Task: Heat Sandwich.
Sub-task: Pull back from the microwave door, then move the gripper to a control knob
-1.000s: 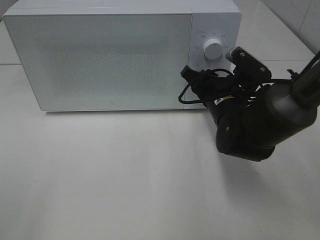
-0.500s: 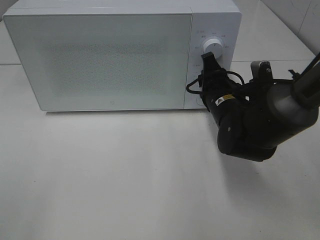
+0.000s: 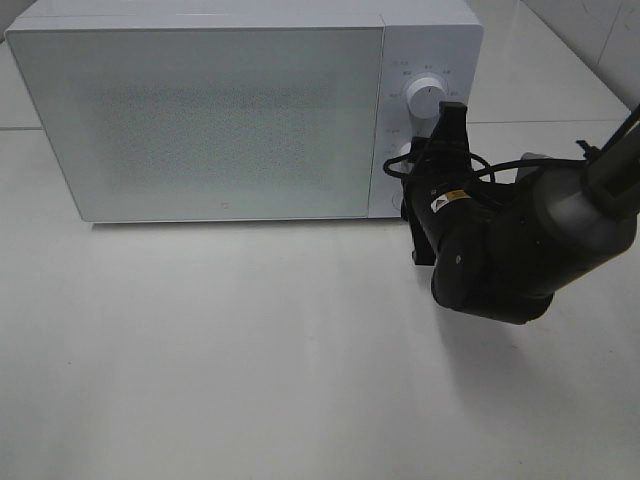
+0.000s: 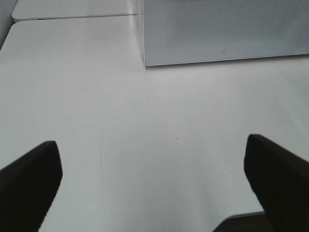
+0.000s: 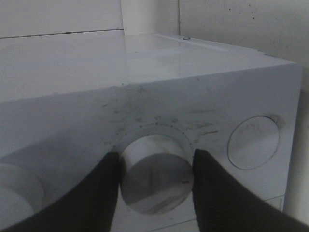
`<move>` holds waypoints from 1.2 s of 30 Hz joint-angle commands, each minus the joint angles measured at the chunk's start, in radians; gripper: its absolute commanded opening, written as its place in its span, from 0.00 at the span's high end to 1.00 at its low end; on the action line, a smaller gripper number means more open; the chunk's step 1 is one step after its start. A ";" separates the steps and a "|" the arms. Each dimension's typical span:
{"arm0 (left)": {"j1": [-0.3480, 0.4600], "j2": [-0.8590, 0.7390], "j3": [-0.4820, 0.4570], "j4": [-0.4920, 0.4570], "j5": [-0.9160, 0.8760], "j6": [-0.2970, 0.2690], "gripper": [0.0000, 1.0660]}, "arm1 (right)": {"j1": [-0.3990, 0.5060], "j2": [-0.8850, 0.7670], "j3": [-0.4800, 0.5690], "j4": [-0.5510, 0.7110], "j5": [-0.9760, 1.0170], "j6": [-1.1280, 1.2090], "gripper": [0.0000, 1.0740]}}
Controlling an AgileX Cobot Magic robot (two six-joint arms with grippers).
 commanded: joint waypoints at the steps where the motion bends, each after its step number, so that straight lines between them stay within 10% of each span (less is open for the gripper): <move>1: 0.005 -0.023 0.001 -0.008 0.003 -0.001 0.08 | 0.002 -0.014 -0.014 -0.070 -0.043 0.011 0.91; 20: 0.005 -0.023 0.001 -0.008 0.003 -0.001 0.08 | 0.002 -0.014 -0.014 -0.116 -0.040 0.006 0.81; 36: 0.005 -0.023 0.001 -0.008 0.003 -0.001 0.08 | 0.002 -0.014 -0.014 -0.089 -0.041 -0.021 0.31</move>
